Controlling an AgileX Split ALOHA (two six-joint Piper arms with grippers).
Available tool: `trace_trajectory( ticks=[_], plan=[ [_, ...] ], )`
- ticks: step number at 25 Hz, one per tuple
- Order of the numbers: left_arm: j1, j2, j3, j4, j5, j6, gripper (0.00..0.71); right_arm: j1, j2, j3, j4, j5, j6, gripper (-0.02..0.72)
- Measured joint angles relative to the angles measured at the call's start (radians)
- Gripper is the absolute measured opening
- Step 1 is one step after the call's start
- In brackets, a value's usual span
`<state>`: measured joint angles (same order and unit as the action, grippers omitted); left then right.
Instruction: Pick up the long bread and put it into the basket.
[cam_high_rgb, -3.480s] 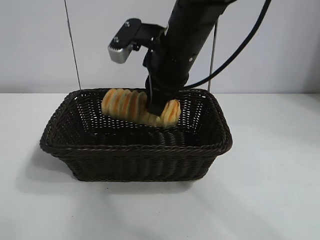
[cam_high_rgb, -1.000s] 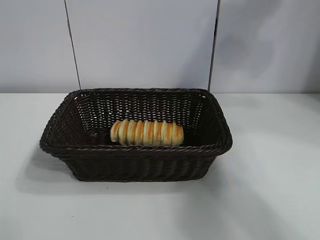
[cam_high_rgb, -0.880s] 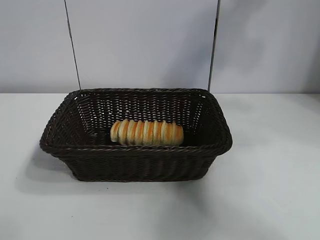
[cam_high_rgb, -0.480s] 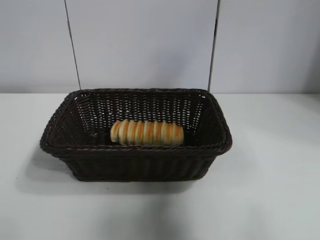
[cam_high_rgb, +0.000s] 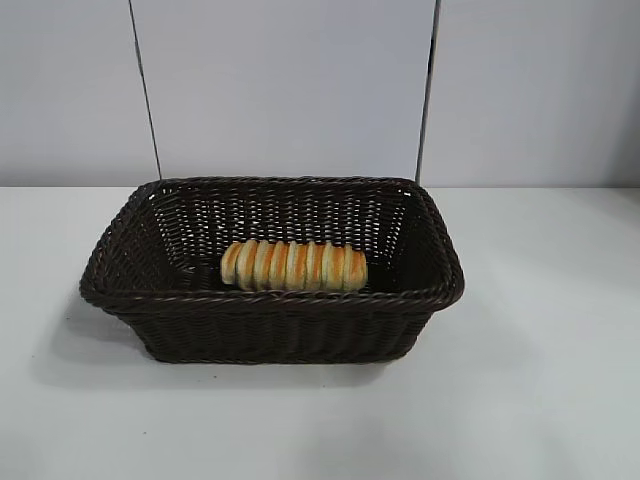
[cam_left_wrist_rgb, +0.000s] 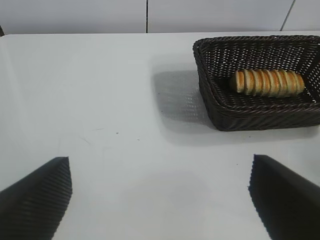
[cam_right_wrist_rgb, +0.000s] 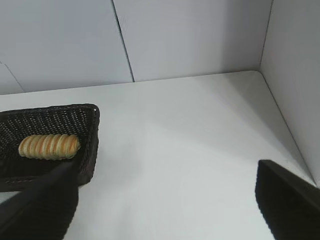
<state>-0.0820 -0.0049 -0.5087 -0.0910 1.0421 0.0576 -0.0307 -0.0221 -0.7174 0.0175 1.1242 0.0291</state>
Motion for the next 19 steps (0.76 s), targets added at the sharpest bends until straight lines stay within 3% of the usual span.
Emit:
trace_trajectory(
  ticks=[10,19],
  plan=[
    [0.000,0.000,0.000,0.000,0.000,0.000,0.695,0.000,0.000,0.241,0.013,-0.042,0.000,0.661],
    [0.000,0.000,0.000,0.000,0.000,0.000,0.695,0.000,0.000,0.250,0.013,-0.041,0.000,0.661]
  ],
)
